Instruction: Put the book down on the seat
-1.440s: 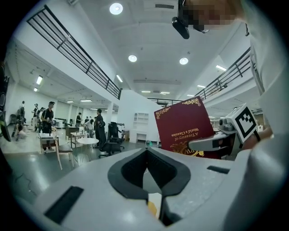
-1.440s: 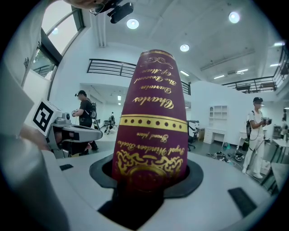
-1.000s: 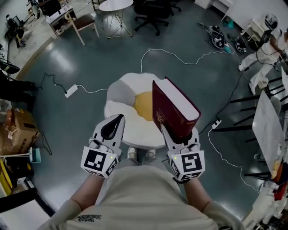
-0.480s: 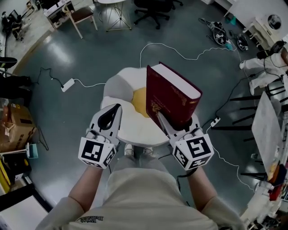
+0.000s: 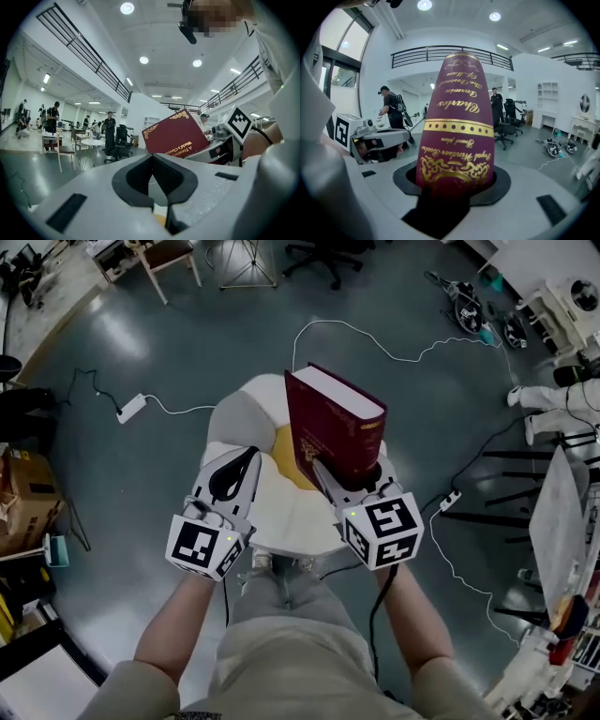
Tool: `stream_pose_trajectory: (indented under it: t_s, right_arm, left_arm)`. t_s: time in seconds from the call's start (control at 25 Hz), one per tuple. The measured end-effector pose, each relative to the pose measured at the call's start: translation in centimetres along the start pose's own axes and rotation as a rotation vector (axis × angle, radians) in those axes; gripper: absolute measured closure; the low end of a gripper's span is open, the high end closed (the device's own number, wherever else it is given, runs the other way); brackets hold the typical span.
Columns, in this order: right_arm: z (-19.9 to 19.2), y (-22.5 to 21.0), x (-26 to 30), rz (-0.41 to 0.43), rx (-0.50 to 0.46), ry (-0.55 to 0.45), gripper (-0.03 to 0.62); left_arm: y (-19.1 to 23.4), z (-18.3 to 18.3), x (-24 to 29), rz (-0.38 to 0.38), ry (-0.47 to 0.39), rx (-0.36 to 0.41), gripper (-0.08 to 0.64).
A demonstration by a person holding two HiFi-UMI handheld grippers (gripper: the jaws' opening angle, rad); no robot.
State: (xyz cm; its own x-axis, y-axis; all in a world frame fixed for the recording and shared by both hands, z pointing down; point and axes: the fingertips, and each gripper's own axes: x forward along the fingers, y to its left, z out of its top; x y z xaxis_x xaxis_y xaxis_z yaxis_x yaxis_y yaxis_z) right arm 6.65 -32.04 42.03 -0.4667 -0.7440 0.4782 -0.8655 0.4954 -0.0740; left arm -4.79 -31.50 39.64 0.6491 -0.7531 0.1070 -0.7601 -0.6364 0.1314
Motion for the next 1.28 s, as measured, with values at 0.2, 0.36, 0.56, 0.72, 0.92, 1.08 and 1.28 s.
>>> stream_pose_trajectory:
  t_s: [0.2, 0.36, 0.56, 0.72, 0.92, 1.08, 1.28]
  right_arm:
    - [-6.0, -2.3, 6.6, 0.003, 0.007, 0.073, 0.360]
    - [-12.5, -3.8, 11.8, 0.008, 0.004, 0.148, 0.360]
    - [-22.0, -5.1, 18.0, 0.032, -0.014, 0.252, 0.360]
    - [-28.8, -7.0, 22.1, 0.040, -0.044, 0.334, 0.360]
    - [-36.6, -7.9, 27.9, 0.066, -0.048, 0.412, 0.360]
    - [-43.0, -8.3, 31.2, 0.086, -0.091, 0.494, 0.360]
    - [-50.7, -8.2, 33.8, 0.116, -0.116, 0.602, 0.360]
  left_arm:
    - [2.2, -6.8, 3.1, -0.002, 0.020, -0.060, 0.557]
    - [3.9, -14.0, 5.4, 0.020, 0.051, -0.152, 0.557]
    - [6.1, -23.3, 8.0, 0.050, 0.078, -0.211, 0.557]
    - [7.4, -30.4, 10.4, 0.066, 0.092, -0.270, 0.557]
    - [9.2, -38.9, 12.0, 0.089, 0.169, -0.289, 0.557]
    - [9.1, -44.5, 13.1, 0.090, 0.207, -0.316, 0.557]
    - [9.6, -48.7, 13.8, 0.120, 0.218, -0.349, 0.557]
